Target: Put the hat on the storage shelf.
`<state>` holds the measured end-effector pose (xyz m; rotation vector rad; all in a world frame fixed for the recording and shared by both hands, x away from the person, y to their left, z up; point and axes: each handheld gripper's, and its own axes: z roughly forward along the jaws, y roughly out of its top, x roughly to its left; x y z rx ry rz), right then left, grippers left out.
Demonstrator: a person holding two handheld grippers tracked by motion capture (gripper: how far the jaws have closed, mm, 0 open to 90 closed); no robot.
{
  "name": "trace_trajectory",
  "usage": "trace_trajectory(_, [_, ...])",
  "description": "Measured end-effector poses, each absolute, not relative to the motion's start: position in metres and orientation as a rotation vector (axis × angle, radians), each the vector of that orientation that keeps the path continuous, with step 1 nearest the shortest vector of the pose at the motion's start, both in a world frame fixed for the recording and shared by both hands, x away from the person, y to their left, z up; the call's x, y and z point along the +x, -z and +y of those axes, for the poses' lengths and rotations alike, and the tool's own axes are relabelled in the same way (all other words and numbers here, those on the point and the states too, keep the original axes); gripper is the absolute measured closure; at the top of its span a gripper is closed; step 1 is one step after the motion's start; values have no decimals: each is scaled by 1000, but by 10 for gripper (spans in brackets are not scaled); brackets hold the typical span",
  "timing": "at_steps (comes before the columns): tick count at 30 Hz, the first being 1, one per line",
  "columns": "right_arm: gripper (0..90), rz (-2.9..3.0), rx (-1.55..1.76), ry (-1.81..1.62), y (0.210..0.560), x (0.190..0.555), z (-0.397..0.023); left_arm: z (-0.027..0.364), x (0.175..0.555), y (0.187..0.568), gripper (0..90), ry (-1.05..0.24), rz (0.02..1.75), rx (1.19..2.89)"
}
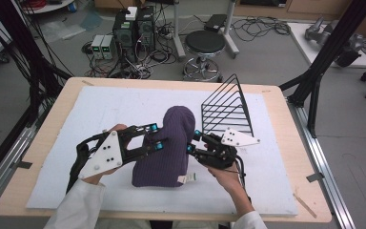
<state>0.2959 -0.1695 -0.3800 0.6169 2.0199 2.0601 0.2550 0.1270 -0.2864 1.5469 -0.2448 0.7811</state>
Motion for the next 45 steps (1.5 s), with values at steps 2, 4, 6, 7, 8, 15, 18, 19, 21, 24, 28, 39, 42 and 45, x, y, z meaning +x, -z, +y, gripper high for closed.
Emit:
trace_trajectory(2, [715,2022,628,-2028,380,295,-168,128,257,288,785,-782,-222,1552])
trace_trajectory(4, [800,2018,661,-1942,378,291,-166,131,259,290,786,-786,-200,1559])
trace_trajectory(6, [817,1990,684,-1914,377,290,-168,135,264,292,785,-792,-167,1564])
trace_trajectory(7, [824,1970,695,-1904,376,290,-170,136,265,293,786,-796,-154,1565])
trace_trajectory(8, [827,1961,707,-1903,375,290,-172,138,266,293,786,-802,-142,1569])
trace_trajectory(15, [827,1885,767,-1898,371,287,-191,150,278,300,785,-841,-40,1591])
trace_trajectory(18, [827,1881,774,-1894,371,285,-196,152,281,303,785,-849,-11,1600])
trace_trajectory(19, [827,1878,779,-1889,370,285,-198,153,283,304,785,-848,-2,1602])
trace_trajectory(21, [828,1860,792,-1875,369,284,-200,154,287,307,785,-856,32,1615])
trace_trajectory(24, [829,1844,799,-1856,368,284,-201,154,291,309,785,-858,50,1620])
trace_trajectory(28, [829,1837,800,-1837,366,284,-202,151,298,310,785,-872,78,1612])
trace_trajectory(39, [829,1751,820,-1754,342,285,-220,125,329,289,785,-859,77,1584])
trace_trajectory(42, [828,1719,833,-1716,328,288,-229,115,338,278,786,-856,71,1582])
trace_trajectory(45, [827,1693,835,-1683,313,291,-237,105,347,266,785,-848,70,1574])
